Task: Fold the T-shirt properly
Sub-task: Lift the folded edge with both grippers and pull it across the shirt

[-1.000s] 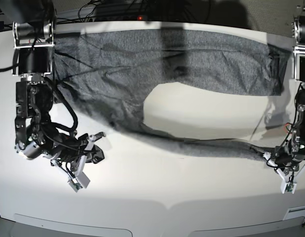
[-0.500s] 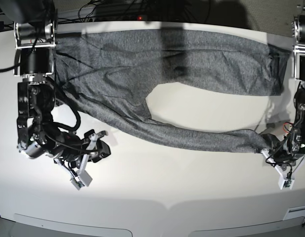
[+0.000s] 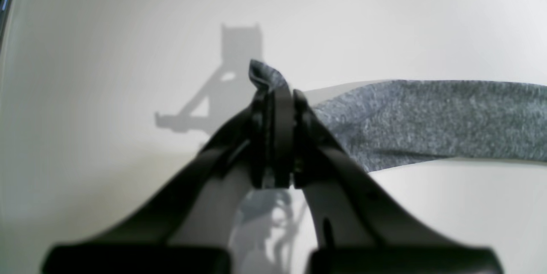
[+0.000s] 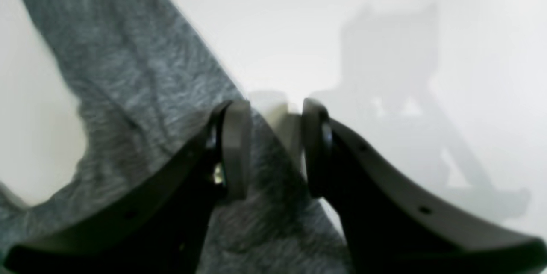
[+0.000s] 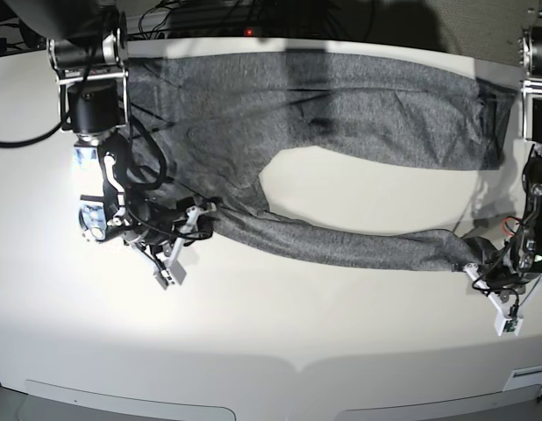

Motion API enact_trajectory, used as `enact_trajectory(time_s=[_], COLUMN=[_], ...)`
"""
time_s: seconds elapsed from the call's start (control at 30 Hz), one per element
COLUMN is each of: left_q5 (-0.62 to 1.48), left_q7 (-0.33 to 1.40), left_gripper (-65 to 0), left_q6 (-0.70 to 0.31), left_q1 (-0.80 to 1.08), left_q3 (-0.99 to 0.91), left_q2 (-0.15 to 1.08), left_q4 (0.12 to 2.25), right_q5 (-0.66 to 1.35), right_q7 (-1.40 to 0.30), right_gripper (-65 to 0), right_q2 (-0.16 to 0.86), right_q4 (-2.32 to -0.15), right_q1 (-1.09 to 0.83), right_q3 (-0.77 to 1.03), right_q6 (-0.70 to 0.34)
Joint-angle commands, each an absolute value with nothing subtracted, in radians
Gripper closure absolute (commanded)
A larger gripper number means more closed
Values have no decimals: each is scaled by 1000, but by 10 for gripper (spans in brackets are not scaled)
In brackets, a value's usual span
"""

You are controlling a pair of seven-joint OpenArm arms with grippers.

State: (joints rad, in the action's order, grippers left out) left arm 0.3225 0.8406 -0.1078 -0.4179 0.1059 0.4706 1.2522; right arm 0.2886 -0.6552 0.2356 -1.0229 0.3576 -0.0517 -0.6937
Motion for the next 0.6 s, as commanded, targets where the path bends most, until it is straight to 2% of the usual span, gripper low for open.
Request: enact_trajectory(time_s=[0.0,0.2,0.23,0.27,0.33,0.37,0.57], left_q5=[324,324,323,323,324,324,323], left_q7=[822,822,822,822,822,822,815], left_gripper=[0,0,0,0,0,0,0], left_q6=[-108,-108,-108,-108,-108,-108,-108], left_q1=[-446,-446,-446,-446,-446,-446,-447], left_q3=[100,100,100,100,100,100,100], left_q2=[488,488,488,488,488,488,480], left_q4=[1272,1272,1272,1272,1272,1272,1272], right_q5=[284,291,291,291,291,291,291], right_q7=[-659,-722,-731,-739,-741,-740,-742], right_gripper=[-210,-208,-193,-156,-27,0,0], right_q2=[242,242,242,242,241,241,244], right_q4=[-1029,-1021,-1021,-1021,-1021,-1021,-1021], right_q1=[384,385,385,385,385,385,417], right_q3=[-60,-160,-176,-191,-205,-205,-183], right_q6=[-698,-698,-698,-698,-698,-698,-698])
